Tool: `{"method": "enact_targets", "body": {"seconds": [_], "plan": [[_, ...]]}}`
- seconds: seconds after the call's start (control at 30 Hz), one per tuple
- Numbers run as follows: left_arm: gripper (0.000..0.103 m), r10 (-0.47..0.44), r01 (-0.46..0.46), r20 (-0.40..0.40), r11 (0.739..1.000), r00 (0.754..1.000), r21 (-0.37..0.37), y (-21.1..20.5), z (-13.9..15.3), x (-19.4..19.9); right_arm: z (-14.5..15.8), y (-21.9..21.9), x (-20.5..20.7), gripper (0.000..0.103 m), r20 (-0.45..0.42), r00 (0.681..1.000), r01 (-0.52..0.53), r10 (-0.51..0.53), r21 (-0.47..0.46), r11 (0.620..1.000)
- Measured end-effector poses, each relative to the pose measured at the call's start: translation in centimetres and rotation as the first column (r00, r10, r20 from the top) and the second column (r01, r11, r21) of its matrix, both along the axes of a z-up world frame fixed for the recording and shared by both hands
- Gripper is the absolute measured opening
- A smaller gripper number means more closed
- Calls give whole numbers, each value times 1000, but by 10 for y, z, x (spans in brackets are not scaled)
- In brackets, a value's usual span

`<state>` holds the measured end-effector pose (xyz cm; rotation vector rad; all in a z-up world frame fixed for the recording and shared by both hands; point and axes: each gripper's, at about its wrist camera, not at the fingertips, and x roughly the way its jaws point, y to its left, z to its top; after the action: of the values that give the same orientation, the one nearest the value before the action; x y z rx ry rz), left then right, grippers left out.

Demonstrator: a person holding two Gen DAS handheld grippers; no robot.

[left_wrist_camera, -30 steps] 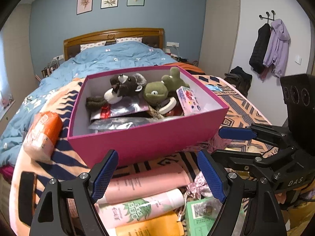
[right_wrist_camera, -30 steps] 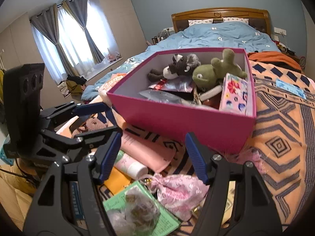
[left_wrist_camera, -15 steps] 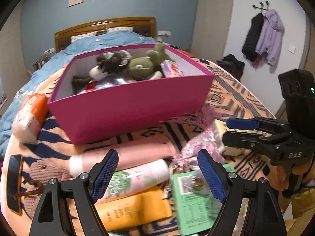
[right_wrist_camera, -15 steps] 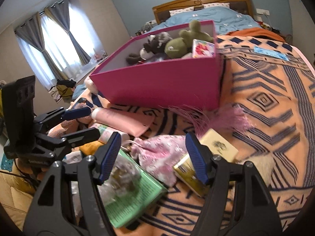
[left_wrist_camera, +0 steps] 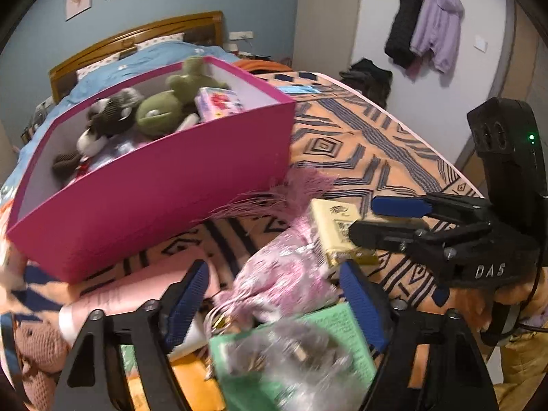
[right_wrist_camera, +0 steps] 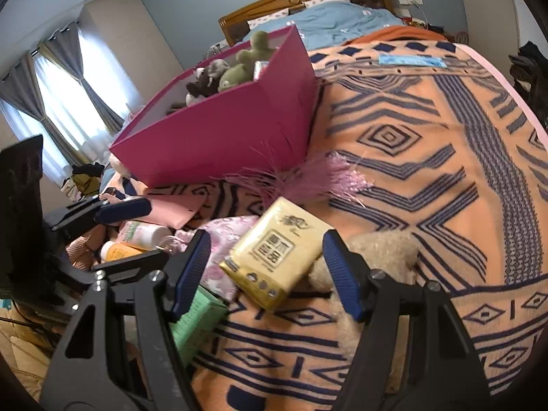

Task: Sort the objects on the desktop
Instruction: 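Close the right gripper on the cream fluffy plush beside the yellow tissue pack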

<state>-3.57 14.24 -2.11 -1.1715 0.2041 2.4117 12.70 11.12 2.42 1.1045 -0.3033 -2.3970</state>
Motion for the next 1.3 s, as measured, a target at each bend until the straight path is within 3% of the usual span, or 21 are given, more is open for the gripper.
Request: {"method": "enact_targets", "body": {"seconds": [0.2,0.37,0.5,0.6,0.7,0.87,1.03,1.2,1.3], "plan": [[64,-57,58,53,998,997,-24,24,-11,-4,-4,4,-6,67,14,1000,-13,13,11,1000],[59,-62,63,63,998,996,-13,25,-10,-7,-6,9,-9,44,21,1000,7,-10,126,992],[57,-64,65,66,998,996,-12,24,-10,-9,-6,18,-9,44,16,999,46,-49,145,988],[44,-81,81,90,997,993,-6,27,-13,-12,-4,12,-9,48,16,1000,23,-25,128,992],[40,-82,81,121,997,989,15,28,-17,-17,-7,6,-13,48,48,999,-13,9,83,996],[40,-75,76,95,997,993,3,27,-12,-12,6,25,-3,48,6,1000,29,-30,44,999],[40,-152,152,57,988,987,5,46,2,-4,9,58,18,49,-6,989,145,-145,50,988],[40,-211,213,69,977,975,-17,69,2,-9,0,75,37,54,23,979,201,-203,53,978],[40,-236,239,80,970,968,-33,81,2,-14,-3,77,46,63,25,978,206,-208,74,976]]}}
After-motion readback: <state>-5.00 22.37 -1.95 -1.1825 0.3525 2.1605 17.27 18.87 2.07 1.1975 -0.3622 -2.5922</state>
